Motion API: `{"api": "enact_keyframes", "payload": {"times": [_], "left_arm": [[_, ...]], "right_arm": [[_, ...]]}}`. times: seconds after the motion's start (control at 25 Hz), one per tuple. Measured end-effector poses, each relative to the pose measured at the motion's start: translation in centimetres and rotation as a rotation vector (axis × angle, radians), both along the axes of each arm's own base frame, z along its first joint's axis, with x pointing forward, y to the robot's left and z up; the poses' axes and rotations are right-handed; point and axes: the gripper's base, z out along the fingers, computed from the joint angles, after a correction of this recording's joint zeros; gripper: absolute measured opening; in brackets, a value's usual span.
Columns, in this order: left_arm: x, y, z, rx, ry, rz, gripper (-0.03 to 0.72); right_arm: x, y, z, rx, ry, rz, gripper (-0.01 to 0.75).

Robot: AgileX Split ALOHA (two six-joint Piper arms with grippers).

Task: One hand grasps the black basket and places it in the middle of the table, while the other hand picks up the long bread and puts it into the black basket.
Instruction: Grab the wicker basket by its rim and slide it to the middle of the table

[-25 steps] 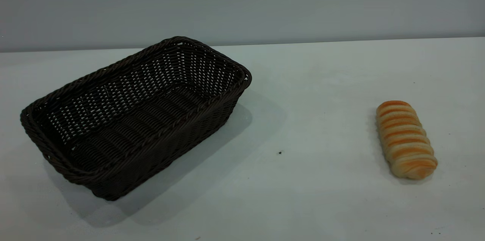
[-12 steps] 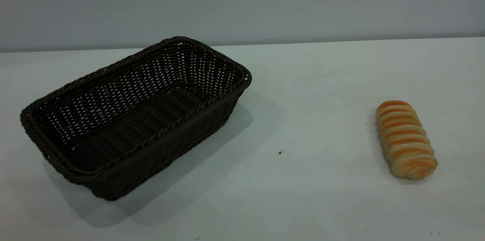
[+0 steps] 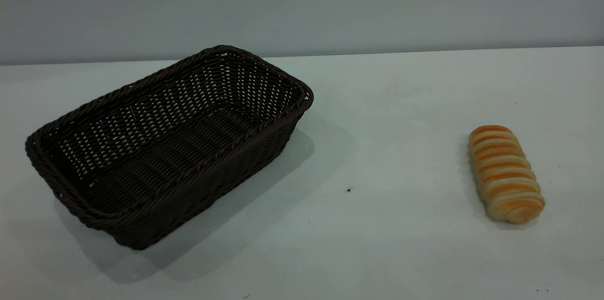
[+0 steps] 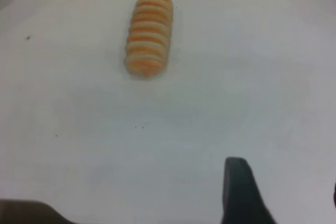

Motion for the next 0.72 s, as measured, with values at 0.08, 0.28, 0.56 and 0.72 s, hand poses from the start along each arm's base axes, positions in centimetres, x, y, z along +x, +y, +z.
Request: {"api": "enact_keyframes", "payload": {"times": [0.08,0.28,0.56,0.72], "left_arm": [[0.0,0.0,0.0,0.002,0.0,-0.002,0.532],[0.0,0.0,0.0,0.024,0.0,-0.013,0.532],[0.0,-0.3,1.2,-0.032,-0.092,-0.023,0.532],[1.6,-0.3,1.9,-0.072,-0.011,0.031,0.522]], "right_arm": [[0.0,0.0,0.0,0.001,0.0,-0.001,0.4],[0.0,0.0,0.0,0.001,0.0,-0.001,0.4],[0.3,0.0,1.0,0.006,-0.06,0.003,0.4],[2.5,0.4,1.6,0.019,-0.052,0.031,0.412]]}}
